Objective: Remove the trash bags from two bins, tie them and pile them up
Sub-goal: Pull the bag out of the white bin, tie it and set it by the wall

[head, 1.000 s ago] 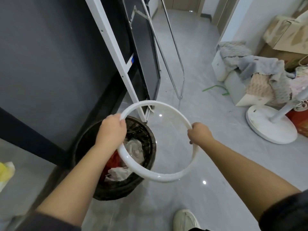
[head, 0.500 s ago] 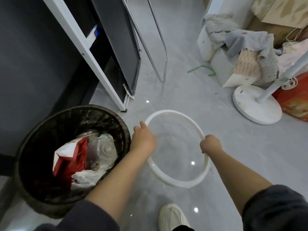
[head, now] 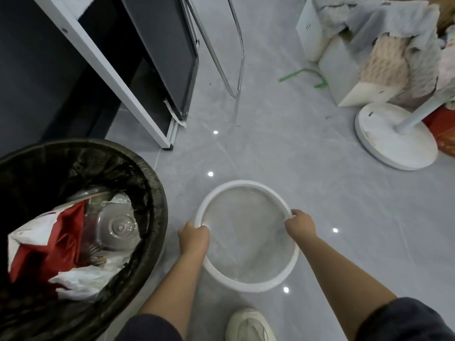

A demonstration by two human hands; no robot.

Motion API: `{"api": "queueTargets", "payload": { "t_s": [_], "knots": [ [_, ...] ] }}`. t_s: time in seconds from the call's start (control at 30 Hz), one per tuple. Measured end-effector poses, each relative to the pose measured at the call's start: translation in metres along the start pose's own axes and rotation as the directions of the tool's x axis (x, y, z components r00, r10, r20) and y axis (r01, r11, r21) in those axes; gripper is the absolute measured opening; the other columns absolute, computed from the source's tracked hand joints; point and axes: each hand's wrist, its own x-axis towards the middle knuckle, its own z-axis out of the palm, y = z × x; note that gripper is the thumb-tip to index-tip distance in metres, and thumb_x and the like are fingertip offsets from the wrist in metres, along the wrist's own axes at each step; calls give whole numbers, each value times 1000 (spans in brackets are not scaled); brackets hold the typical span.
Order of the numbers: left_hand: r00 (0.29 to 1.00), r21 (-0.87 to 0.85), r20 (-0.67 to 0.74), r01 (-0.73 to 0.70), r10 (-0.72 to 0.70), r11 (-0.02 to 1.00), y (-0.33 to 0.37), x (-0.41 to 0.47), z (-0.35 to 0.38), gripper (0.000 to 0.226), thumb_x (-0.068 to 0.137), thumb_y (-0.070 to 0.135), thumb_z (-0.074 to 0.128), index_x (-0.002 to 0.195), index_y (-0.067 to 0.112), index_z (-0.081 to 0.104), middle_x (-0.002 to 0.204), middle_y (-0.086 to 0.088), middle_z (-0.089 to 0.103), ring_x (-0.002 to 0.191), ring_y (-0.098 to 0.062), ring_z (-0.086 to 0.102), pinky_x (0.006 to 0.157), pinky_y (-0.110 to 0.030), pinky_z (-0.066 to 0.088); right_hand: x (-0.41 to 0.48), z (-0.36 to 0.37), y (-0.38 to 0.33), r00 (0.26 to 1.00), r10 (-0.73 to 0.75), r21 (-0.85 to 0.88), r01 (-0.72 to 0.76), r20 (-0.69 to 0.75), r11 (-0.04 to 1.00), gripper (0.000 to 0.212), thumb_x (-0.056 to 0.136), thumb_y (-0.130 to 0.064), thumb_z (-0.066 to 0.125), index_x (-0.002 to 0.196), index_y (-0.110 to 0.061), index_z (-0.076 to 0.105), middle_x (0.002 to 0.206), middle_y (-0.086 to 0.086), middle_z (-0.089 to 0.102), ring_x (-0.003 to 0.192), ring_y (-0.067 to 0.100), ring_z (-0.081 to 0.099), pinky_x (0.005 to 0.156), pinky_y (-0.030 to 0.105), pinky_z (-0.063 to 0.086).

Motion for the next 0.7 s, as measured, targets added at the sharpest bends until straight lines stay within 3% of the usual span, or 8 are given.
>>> {"api": "queueTargets", "payload": {
  "t_s": [0.1, 0.2, 0.33, 0.43, 0.5, 0.57, 0.6, 0.7],
  "knots": [
    [1000, -49, -9, -28, 27, 998, -1, 3, 9, 45, 83, 7, 42, 127, 1, 47, 124, -20, 54, 108, -38, 54, 91, -40, 46, 4, 2, -2, 1000, 2, -7, -2, 15, 1000, 26, 81, -11, 48, 106, -8, 56, 104, 14, 58, 96, 34, 55, 76, 31, 39],
    [999, -60, 34, -37, 39, 998, -1, 6, 12, 48, 87, 7, 42, 134, 5, 38, 127, -19, 52, 112, -37, 53, 93, -40, 44, 5, 3, -2, 999, -6, 14, 5, 41, 1000, 9, 83, -14, 49, 91, -9, 48, 90, 9, 54, 85, 29, 51, 72, 30, 37],
    [992, -51, 118, -48, 54, 998, -2, 7, 14, 55, 87, 7, 41, 141, 8, 32, 132, -18, 51, 115, -36, 52, 97, -41, 44, -1, 4, -3, 995, -3, 77, -5, 103, 997, 14, 81, -18, 50, 91, -9, 48, 86, 6, 52, 85, 28, 51, 73, 31, 38],
    [991, -136, 120, -48, 65, 989, -2, -4, 6, 47, 84, 10, 43, 130, 5, 41, 119, -17, 55, 102, -33, 54, 83, -36, 44, -16, 0, -10, 994, -33, 126, 20, 103, 992, 31, 82, -22, 50, 108, -6, 53, 99, 8, 56, 96, 29, 55, 80, 30, 40],
    [993, -278, 84, -56, 82, 959, -10, -17, -4, 39, 72, 16, 45, 108, -1, 50, 99, -23, 55, 89, -33, 54, 74, -38, 42, -30, -1, -21, 994, -47, 172, 30, 98, 985, 45, 85, -19, 52, 128, -7, 49, 118, 8, 56, 114, 29, 53, 89, 30, 39],
    [996, -418, 47, -44, 70, 907, -25, -33, -16, 24, 67, 18, 47, 85, 3, 53, 81, -16, 53, 84, -28, 51, 70, -37, 43, -49, 2, -39, 981, -111, 240, 70, 159, 968, 44, 81, -24, 55, 124, -15, 53, 120, -2, 54, 118, 25, 49, 96, 32, 37],
    [998, -479, 45, -18, 45, 878, -33, -42, -24, 18, 72, 16, 50, 86, 8, 56, 83, -8, 55, 86, -24, 51, 72, -36, 44, -59, 4, -49, 968, -156, 262, 101, 197, 960, 41, 80, -25, 56, 120, -18, 55, 118, -5, 54, 117, 23, 49, 98, 33, 38],
    [995, -623, 96, 87, -34, 778, -52, -69, -49, 17, 89, 5, 50, 96, 17, 60, 93, -1, 54, 83, -15, 52, 77, -33, 45, -96, 7, -89, 912, -243, 349, 121, 332, 929, 55, 87, -20, 58, 139, -13, 43, 137, 0, 48, 125, 21, 48, 105, 41, 42]
  ]
}}
